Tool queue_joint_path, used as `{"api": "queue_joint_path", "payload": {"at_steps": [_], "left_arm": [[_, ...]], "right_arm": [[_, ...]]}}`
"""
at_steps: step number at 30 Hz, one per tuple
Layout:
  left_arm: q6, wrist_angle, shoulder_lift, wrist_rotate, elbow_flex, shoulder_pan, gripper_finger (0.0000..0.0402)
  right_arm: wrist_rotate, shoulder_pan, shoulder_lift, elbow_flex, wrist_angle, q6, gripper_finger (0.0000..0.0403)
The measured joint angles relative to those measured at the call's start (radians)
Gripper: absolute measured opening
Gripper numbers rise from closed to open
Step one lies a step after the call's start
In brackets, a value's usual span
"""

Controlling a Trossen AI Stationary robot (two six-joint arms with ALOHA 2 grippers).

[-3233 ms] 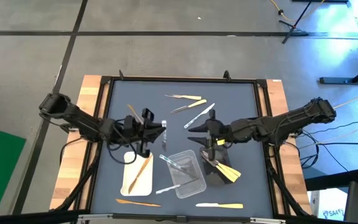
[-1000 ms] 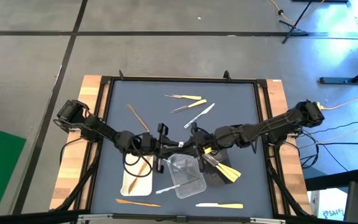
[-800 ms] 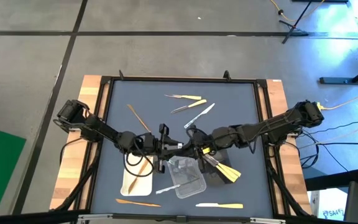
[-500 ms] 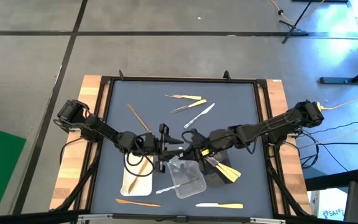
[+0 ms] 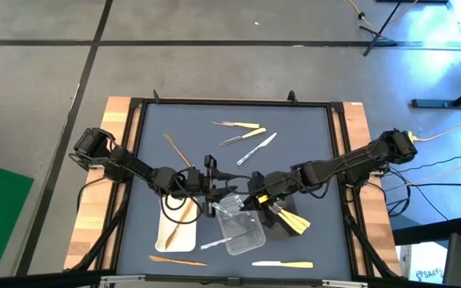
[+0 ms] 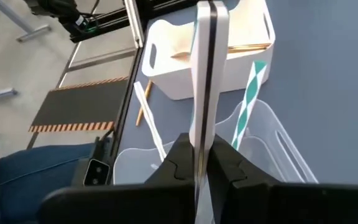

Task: Sort silverware by color (type)
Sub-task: Put the blue patterned table knife into the transparent bin

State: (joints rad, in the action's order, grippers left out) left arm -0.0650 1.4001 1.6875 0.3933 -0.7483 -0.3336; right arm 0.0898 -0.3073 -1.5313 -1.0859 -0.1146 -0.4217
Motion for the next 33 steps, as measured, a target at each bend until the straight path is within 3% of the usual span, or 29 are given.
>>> {"api": "queue_joint_path", "payload": {"at_steps": [16,25,33], "left_arm": [[0.002,0.004,-0.001,0.067,0.0,0.066,0.0144],[-0.061,0.034,-0.002,0.151,0.0,0.134,0.0144],[-0.052,0.029,-0.002,0.153,0.0,0.165,0.0144]], "right_arm": [[-0.014,0.0,-0.118,0.0,0.013,0.005,0.0002],[-0.054,0.0,-0.136,-0.001,0.014,0.005,0.0003],[-0.055,0.0,-0.138,-0.001,0.019,0.003,0.0003]]}}
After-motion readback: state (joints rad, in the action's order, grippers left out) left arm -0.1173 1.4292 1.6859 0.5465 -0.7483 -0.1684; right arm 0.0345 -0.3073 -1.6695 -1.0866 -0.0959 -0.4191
